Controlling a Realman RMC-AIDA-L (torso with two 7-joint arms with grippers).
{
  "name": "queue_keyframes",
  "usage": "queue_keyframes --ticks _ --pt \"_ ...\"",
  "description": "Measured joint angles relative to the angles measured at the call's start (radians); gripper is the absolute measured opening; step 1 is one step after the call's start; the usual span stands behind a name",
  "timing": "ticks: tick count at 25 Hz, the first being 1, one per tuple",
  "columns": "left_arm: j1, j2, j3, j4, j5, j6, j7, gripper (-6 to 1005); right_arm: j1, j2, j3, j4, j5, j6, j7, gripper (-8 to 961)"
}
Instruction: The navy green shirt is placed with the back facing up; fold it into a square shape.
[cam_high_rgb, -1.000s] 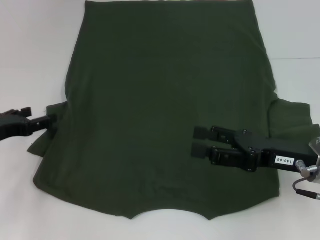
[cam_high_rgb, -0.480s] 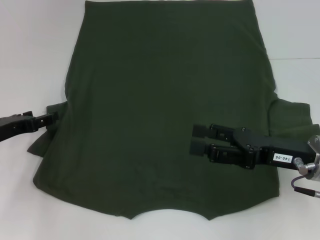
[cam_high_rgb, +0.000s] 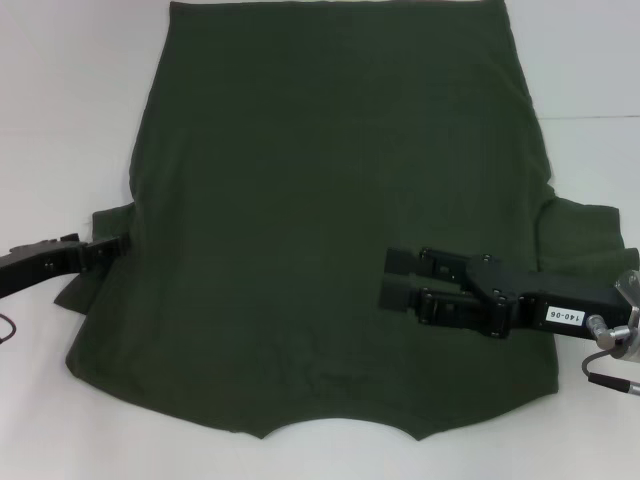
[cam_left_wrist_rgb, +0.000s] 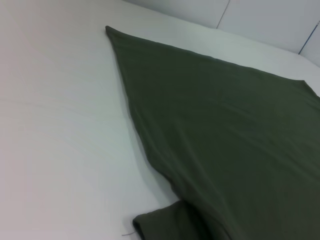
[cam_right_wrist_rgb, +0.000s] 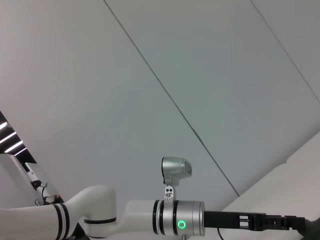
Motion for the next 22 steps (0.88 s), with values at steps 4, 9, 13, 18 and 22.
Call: queue_keyframes --ticks 4,9,13,18,22 --pt "-0.010 0.000 0.001 -0.005 -0.001 -0.001 0.000 873 -0.001 0.000 -0.001 0.000 0.000 0.000 0.000 850" --pt "-0.016 0.000 0.008 -0.019 0.000 -0.015 0.000 873 -0.004 0.000 0.000 0.000 0.000 0.000 -0.001 850" --pt "-0.017 0.000 0.011 -0.027 0.000 -0.028 0.000 872 -0.004 0.000 0.000 0.000 0.000 0.000 -0.001 850" --pt "-0.018 0.000 0.011 -0.029 0.001 -0.030 0.000 872 -0.004 0.000 0.000 0.000 0.000 0.000 -0.001 850" --pt "-0.018 0.000 0.011 -0.031 0.002 -0.031 0.000 873 -0.002 0.000 0.000 0.000 0.000 0.000 -0.001 850"
